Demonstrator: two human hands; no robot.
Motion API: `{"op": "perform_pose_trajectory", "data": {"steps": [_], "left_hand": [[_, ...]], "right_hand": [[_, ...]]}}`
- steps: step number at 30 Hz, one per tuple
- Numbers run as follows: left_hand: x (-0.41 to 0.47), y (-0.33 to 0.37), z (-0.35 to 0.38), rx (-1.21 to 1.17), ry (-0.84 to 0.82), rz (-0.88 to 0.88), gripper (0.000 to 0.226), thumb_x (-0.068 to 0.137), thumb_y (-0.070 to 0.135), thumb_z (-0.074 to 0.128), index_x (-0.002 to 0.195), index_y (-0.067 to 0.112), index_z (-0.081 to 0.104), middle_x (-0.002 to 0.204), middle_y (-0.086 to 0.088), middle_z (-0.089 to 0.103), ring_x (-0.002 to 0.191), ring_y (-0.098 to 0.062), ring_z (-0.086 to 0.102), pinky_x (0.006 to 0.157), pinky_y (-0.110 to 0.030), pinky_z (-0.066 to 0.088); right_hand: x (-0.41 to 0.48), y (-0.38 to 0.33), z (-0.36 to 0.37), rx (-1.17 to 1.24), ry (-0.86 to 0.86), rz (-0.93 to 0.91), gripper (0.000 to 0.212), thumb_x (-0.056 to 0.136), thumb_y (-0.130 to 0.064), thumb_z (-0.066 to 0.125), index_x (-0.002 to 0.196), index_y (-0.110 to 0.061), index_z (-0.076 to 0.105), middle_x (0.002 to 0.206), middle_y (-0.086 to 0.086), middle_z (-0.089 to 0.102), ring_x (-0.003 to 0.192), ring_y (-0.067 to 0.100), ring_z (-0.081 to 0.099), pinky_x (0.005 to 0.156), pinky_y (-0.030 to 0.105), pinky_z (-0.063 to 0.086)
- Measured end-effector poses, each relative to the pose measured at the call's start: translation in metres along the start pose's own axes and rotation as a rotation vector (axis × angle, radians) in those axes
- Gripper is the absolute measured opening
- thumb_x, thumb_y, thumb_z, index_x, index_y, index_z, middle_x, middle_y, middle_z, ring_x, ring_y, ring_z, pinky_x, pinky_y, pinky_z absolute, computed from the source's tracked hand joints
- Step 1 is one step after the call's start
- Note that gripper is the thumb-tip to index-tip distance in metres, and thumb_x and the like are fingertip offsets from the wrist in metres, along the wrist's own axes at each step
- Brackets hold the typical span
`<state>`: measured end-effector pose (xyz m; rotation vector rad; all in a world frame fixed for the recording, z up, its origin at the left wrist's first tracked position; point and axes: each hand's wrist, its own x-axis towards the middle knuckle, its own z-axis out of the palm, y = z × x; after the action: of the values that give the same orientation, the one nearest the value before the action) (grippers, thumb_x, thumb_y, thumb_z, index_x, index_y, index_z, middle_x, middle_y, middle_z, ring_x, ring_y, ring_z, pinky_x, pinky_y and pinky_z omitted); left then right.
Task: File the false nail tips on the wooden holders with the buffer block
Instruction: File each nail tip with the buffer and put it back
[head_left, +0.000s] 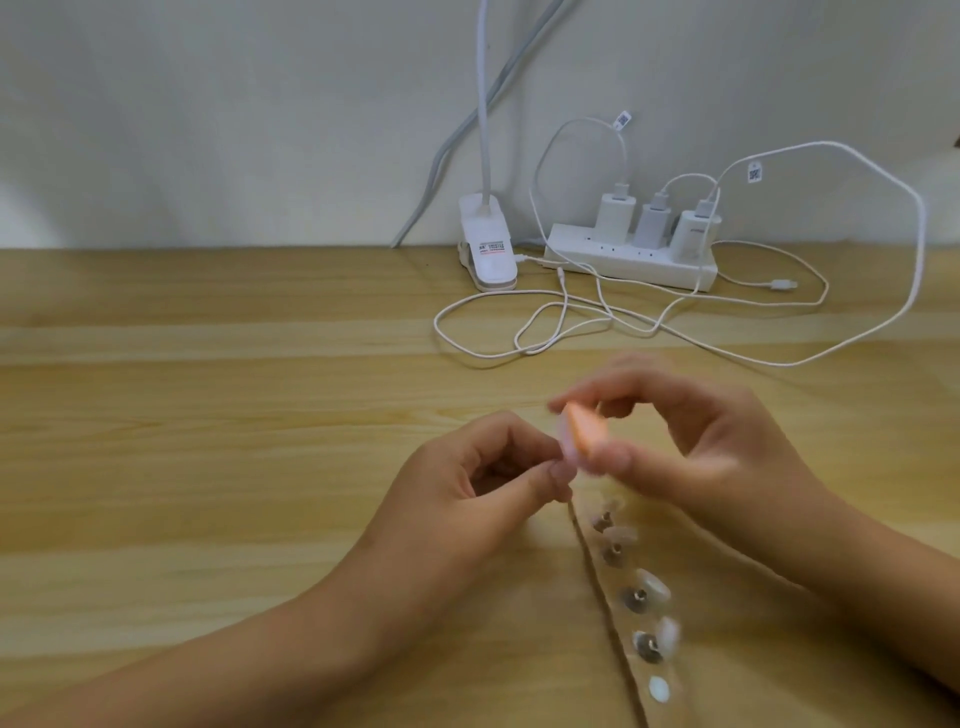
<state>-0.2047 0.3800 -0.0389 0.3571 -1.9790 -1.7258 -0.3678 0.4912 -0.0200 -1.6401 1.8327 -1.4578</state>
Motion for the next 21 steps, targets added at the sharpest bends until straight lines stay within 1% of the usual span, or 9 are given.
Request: {"op": "perform_pose_trajectory", "data": {"steps": [1, 3, 5, 7, 10, 13, 17, 19, 21], "left_hand": [[0.0002, -0.0005, 0.0, 0.004, 0.003, 0.0, 0.008, 0.08, 0.03, 0.072, 0.078, 0.023, 0.07, 0.077, 0.004, 0.072, 0.076, -0.005, 0.065, 0.073, -0.017, 0.048], [0.0001, 0.0004, 0.0006, -0.031, 0.017, -0.008, 0.007, 0.076, 0.03, 0.069, 0.077, 0.024, 0.07, 0.08, 0.0, 0.073, 0.076, -0.006, 0.066, 0.074, -0.018, 0.05], [0.001, 0.0017, 0.0009, -0.051, 0.022, -0.008, 0.007, 0.074, 0.031, 0.069, 0.075, 0.024, 0.071, 0.078, 0.001, 0.074, 0.075, -0.004, 0.066, 0.073, -0.015, 0.05], [0.001, 0.0007, 0.0006, -0.031, 0.026, 0.002, 0.009, 0.074, 0.031, 0.069, 0.073, 0.022, 0.07, 0.074, 0.003, 0.073, 0.073, -0.002, 0.066, 0.07, -0.012, 0.048], [-0.0002, -0.001, 0.0004, -0.052, 0.033, -0.005, 0.006, 0.075, 0.03, 0.069, 0.075, 0.024, 0.071, 0.079, 0.002, 0.074, 0.077, -0.005, 0.068, 0.072, -0.014, 0.05], [0.0008, -0.0006, -0.0007, -0.064, 0.023, 0.006, 0.003, 0.076, 0.028, 0.069, 0.075, 0.026, 0.071, 0.078, 0.004, 0.074, 0.076, -0.004, 0.068, 0.07, -0.012, 0.049], [0.0009, 0.0004, -0.0009, -0.116, 0.03, -0.005, 0.005, 0.075, 0.028, 0.067, 0.072, 0.029, 0.071, 0.076, 0.003, 0.073, 0.081, -0.006, 0.07, 0.071, -0.011, 0.049], [0.0022, 0.0018, -0.001, -0.123, 0.026, -0.003, 0.005, 0.077, 0.027, 0.068, 0.074, 0.03, 0.071, 0.075, 0.003, 0.073, 0.077, -0.005, 0.069, 0.069, -0.011, 0.048], [0.0021, 0.0004, -0.0007, -0.102, 0.026, -0.01, 0.008, 0.082, 0.027, 0.072, 0.075, 0.031, 0.071, 0.076, 0.002, 0.073, 0.075, -0.004, 0.067, 0.069, -0.012, 0.048]], "right_hand": [[0.0008, 0.0007, 0.0004, -0.039, -0.022, 0.014, 0.026, 0.077, -0.041, 0.078, 0.096, -0.024, 0.076, 0.093, -0.011, 0.071, 0.089, 0.015, 0.06, 0.083, 0.025, 0.046], [0.0039, 0.0029, -0.0013, 0.018, 0.033, 0.111, 0.023, 0.077, -0.042, 0.081, 0.092, -0.025, 0.077, 0.09, -0.013, 0.072, 0.084, 0.006, 0.06, 0.083, 0.029, 0.045], [0.0027, 0.0009, -0.0023, 0.106, 0.05, 0.095, 0.025, 0.078, -0.043, 0.078, 0.094, -0.024, 0.077, 0.093, -0.011, 0.073, 0.087, 0.009, 0.063, 0.084, 0.031, 0.048], [0.0017, -0.0013, -0.0007, 0.037, -0.009, 0.026, 0.025, 0.078, -0.042, 0.076, 0.096, -0.026, 0.077, 0.095, -0.008, 0.073, 0.09, 0.011, 0.062, 0.085, 0.028, 0.047], [0.0014, 0.0028, -0.0007, 0.091, 0.059, 0.106, 0.026, 0.076, -0.044, 0.08, 0.093, -0.024, 0.077, 0.092, -0.009, 0.074, 0.087, 0.009, 0.062, 0.085, 0.033, 0.046], [0.0014, 0.0018, 0.0007, 0.017, 0.023, -0.015, 0.027, 0.076, -0.041, 0.077, 0.097, -0.024, 0.076, 0.094, -0.007, 0.072, 0.094, 0.017, 0.062, 0.088, 0.029, 0.047], [0.0013, 0.0063, -0.0004, 0.086, 0.099, 0.091, 0.024, 0.078, -0.042, 0.08, 0.092, -0.023, 0.076, 0.096, -0.006, 0.074, 0.094, 0.019, 0.063, 0.088, 0.038, 0.048], [0.0001, 0.0039, 0.0017, 0.054, 0.049, 0.005, 0.024, 0.079, -0.041, 0.076, 0.095, -0.024, 0.075, 0.097, -0.006, 0.073, 0.094, 0.02, 0.063, 0.089, 0.033, 0.048], [0.0014, 0.005, 0.0019, 0.013, 0.019, 0.024, 0.024, 0.079, -0.043, 0.079, 0.095, -0.026, 0.074, 0.096, -0.007, 0.073, 0.093, 0.014, 0.062, 0.088, 0.031, 0.047]]}}
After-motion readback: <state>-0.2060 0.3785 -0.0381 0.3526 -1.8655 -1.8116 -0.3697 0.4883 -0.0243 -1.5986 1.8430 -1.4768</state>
